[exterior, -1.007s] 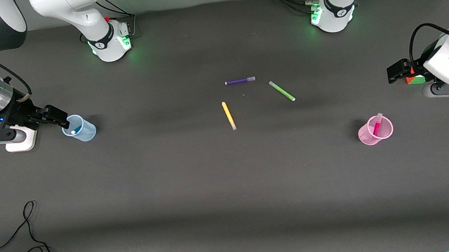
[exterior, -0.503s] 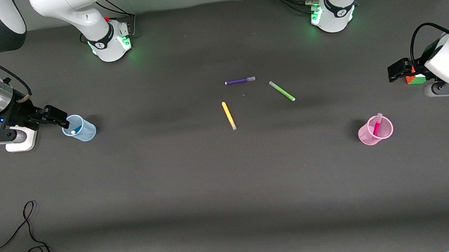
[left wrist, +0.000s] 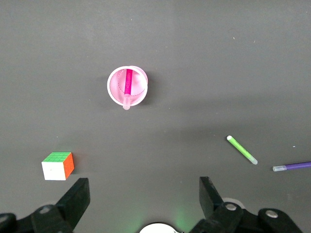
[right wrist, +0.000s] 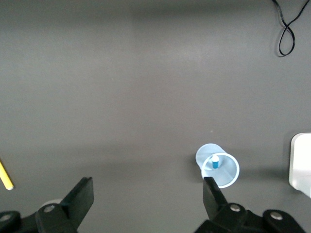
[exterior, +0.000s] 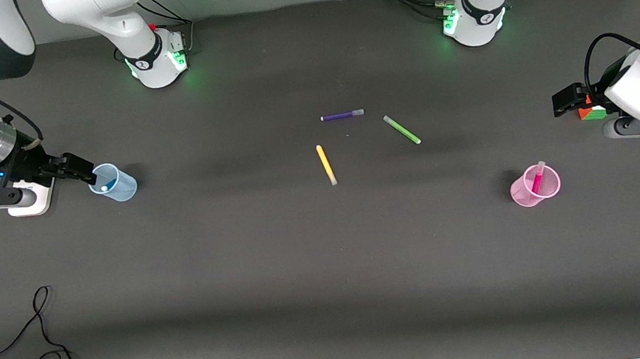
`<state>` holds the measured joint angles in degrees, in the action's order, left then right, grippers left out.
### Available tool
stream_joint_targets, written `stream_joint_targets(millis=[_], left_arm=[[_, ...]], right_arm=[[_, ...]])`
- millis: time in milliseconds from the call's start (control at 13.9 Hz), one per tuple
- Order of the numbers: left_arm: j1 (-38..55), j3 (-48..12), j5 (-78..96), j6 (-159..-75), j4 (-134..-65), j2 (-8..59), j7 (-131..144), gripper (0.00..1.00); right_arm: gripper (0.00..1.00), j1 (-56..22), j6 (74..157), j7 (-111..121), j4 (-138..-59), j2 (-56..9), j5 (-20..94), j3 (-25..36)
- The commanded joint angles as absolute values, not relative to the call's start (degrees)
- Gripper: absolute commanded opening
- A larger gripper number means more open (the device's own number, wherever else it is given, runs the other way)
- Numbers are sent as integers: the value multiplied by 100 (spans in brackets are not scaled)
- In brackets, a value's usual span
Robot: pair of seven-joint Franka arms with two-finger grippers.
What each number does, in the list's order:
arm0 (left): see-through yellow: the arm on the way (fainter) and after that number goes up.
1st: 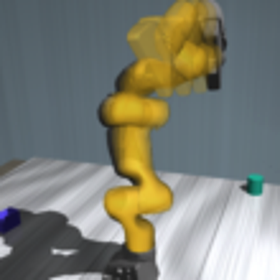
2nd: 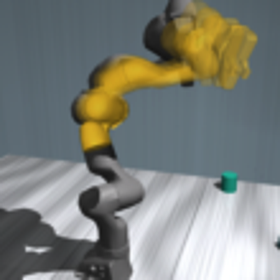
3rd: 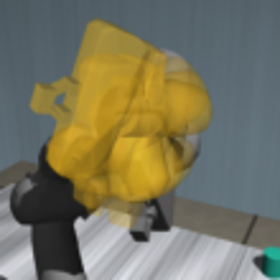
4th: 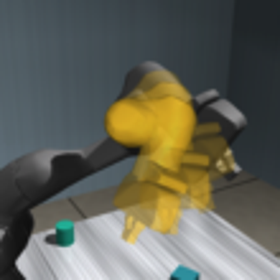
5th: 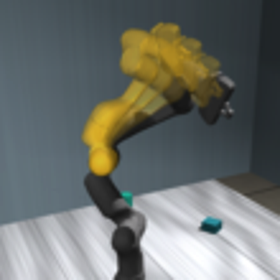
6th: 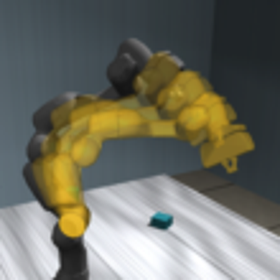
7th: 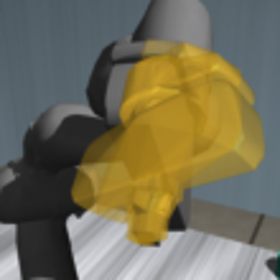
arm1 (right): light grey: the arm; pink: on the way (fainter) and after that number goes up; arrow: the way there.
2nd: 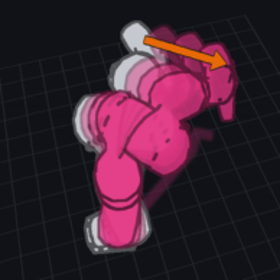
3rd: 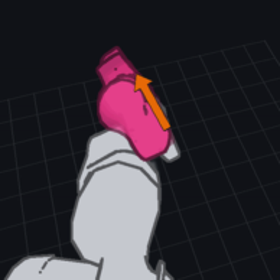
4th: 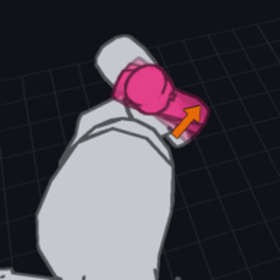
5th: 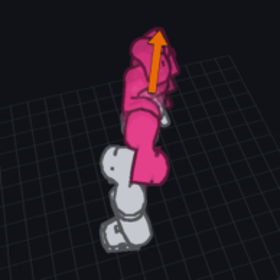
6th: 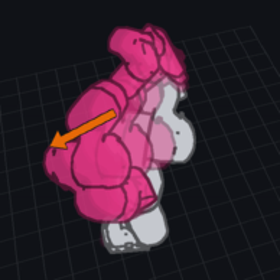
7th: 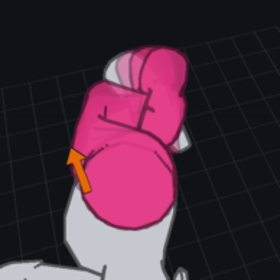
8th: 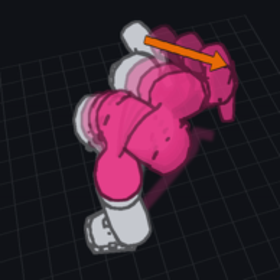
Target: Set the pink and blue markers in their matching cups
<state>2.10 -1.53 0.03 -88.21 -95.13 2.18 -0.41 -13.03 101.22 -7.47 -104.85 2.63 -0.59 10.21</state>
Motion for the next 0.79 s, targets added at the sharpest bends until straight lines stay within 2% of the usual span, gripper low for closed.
stream_joint_targets(millis=[0, 144, 431, 719], left_arm=[[220, -132, -26, -8745, -9483, 237, -70, 100], [202, -132, -26, -8832, -9527, 264, -79, 100], [123, -123, -26, -9543, -10167, 281, -105, 100], [-25, -123, -44, -10526, -10940, 290, -114, 100]], right_arm=[[100, -1257, 10344, -63, -10818, 237, 26, 1326], [100, -1257, 10694, 340, -11352, 246, 18, 1484], [100, -1274, 11583, 800, -12706, 211, -131, 1635], [100, -1266, 11751, 835, -13069, -192, -844, 1871]])
